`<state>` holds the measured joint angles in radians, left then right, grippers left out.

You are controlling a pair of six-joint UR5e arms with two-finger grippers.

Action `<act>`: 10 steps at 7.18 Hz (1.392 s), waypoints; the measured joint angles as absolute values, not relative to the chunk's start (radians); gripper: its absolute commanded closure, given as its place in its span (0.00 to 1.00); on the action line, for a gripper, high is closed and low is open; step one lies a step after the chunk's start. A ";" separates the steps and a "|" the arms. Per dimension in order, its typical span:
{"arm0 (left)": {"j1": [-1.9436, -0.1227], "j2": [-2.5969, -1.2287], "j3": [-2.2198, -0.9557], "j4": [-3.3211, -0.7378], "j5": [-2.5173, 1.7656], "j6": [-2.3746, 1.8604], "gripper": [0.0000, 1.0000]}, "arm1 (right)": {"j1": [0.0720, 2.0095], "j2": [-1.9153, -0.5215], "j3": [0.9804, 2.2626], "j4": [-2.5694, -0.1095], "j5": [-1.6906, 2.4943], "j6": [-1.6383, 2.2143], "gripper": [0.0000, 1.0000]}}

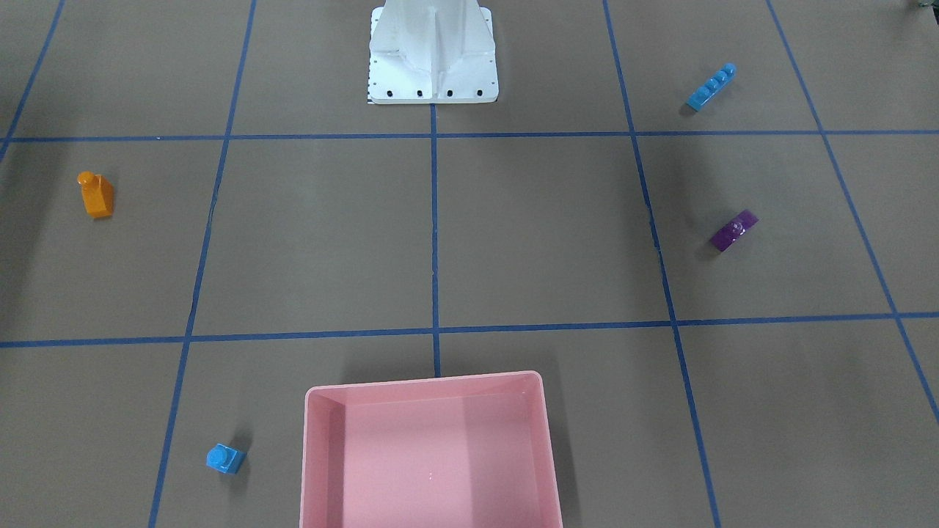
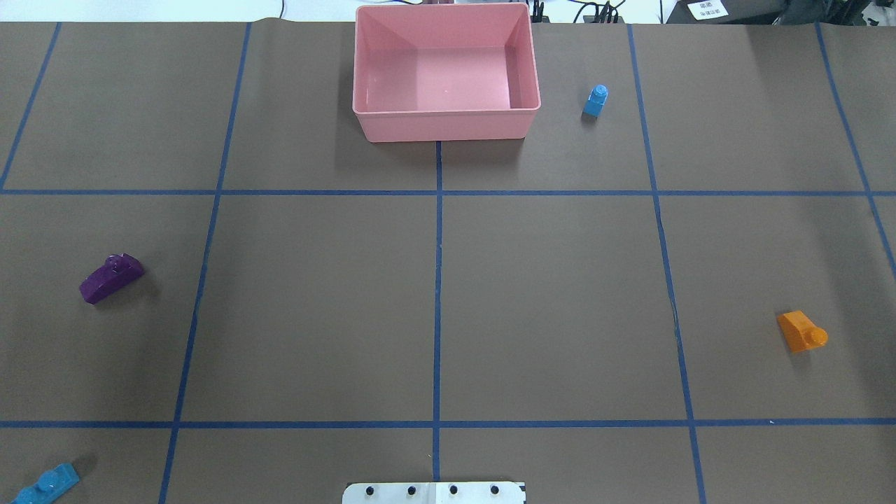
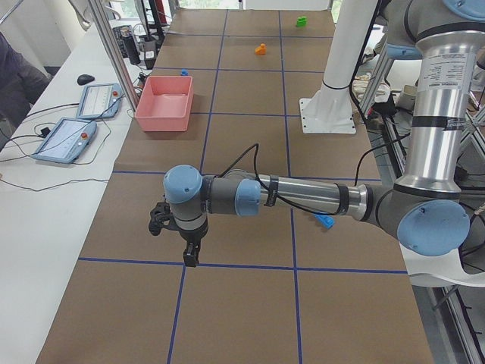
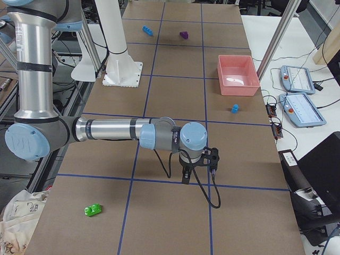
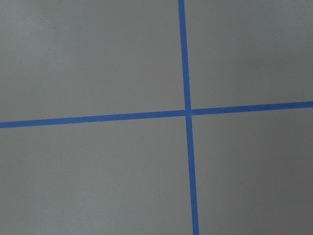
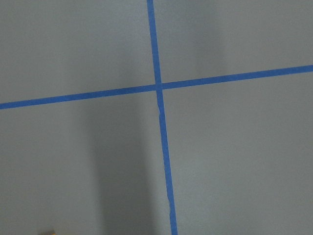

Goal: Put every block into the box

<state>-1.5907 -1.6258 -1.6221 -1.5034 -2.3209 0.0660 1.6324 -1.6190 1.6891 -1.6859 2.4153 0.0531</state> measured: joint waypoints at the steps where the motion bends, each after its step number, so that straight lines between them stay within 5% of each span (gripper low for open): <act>1: -1.591 -1.626 -1.623 -1.503 -2.321 0.066 0.00 | 1.632 -1.619 1.692 -1.686 2.416 0.054 0.00; 10: -1.505 -1.658 -1.734 -1.573 -2.327 -0.058 0.00 | 1.234 -1.513 1.804 -1.486 2.357 0.403 0.00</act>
<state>-1.5055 -1.6578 -1.7339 -1.5727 -2.3265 -0.0580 1.2342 -1.5134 1.8037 -1.4864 2.3567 0.4032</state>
